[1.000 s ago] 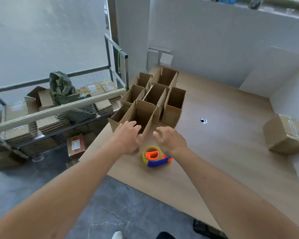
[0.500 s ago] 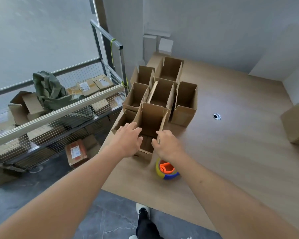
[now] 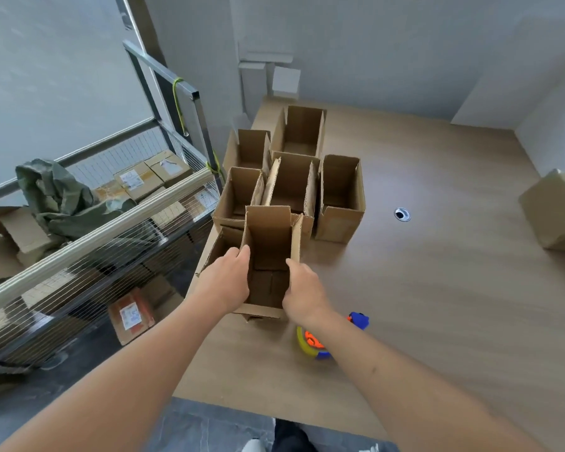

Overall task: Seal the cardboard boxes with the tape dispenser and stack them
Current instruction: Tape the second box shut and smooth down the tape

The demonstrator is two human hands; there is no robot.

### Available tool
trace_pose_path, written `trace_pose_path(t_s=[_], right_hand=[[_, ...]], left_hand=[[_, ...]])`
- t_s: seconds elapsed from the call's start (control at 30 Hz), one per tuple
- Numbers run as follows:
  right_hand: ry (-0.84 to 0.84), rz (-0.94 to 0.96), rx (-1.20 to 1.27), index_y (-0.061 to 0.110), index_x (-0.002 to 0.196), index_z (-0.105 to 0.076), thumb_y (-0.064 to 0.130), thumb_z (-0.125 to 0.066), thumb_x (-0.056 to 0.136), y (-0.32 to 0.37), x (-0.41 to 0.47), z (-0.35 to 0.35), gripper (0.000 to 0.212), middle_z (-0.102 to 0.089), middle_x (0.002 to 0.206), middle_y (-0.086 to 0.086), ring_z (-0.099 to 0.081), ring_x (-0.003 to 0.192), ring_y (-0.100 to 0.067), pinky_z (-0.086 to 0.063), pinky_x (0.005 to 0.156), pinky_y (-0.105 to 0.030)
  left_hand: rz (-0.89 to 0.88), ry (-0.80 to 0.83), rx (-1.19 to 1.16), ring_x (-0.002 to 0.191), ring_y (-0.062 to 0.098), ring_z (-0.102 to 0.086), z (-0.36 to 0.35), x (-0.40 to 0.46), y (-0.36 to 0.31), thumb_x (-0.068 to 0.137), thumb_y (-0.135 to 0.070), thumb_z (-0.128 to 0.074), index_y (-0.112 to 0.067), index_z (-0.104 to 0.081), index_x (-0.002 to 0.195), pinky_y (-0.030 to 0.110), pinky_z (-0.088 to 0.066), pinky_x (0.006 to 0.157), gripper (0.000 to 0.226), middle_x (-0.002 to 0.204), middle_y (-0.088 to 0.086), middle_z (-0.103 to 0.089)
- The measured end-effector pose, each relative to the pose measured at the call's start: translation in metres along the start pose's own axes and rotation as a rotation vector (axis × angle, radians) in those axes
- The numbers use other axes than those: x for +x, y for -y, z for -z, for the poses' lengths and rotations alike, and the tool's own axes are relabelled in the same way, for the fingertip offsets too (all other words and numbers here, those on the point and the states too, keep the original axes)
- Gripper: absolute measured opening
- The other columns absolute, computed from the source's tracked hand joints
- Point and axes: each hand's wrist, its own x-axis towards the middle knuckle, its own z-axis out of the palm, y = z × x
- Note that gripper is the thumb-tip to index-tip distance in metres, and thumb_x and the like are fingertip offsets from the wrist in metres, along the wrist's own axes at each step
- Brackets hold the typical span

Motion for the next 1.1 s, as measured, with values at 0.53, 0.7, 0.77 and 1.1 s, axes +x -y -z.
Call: trace_pose_path(t_s=[0.53,0.7,0.77,1.1], right_hand=[[-0.466,-0.046,0.043,0.033,0.153,-0.023,-0.007,-0.057,0.082,0.003,-0.077,0.093,0.088,-0.052,0.142,-0.006,-0.058,0.118,-0.033,-0.054,0.089,-0.046],[-0.484,-0.086,0.045,0.032,0.152,-0.023,-0.005,-0.050,0.082,-0.034,-0.083,0.151,0.084,-0.058,0.133,-0.008,-0.060,0.111,-0.034,-0.052,0.088,-0.045],[-0.469,-0.090,0.011,0.032,0.151,-0.027,-0.006,-0.048,0.081,-0.058,-0.088,0.170,0.082,-0.058,0.134,-0.007,-0.060,0.114,-0.034,-0.052,0.088,-0.043],[-0.381,-0.054,-0.088,0.046,0.144,-0.031,-0.010,-0.038,0.080,-0.210,-0.102,0.255,0.085,-0.058,0.127,0.002,-0.057,0.104,-0.025,-0.052,0.084,-0.042]], left_hand=[[-0.167,-0.264,-0.149,0.113,0.032,-0.061,0.056,-0.030,-0.037,0.097,-0.027,-0.054,-0.017,-0.023,0.158,0.042,-0.055,0.085,0.069,0.151,0.013,-0.032],[-0.130,-0.393,-0.219,0.129,0.040,-0.052,0.066,-0.017,-0.088,0.091,-0.053,-0.065,-0.031,-0.002,0.161,0.051,-0.055,0.093,0.096,0.160,0.014,-0.017],[-0.126,-0.370,-0.244,0.137,0.039,-0.045,0.062,-0.009,-0.113,0.088,-0.054,-0.069,-0.034,0.005,0.161,0.051,-0.052,0.099,0.106,0.163,0.012,-0.014],[-0.135,-0.191,-0.399,0.097,0.026,-0.065,-0.006,0.013,-0.264,0.099,-0.028,-0.064,-0.014,-0.063,0.113,0.033,-0.047,0.076,0.020,0.101,0.004,-0.067]])
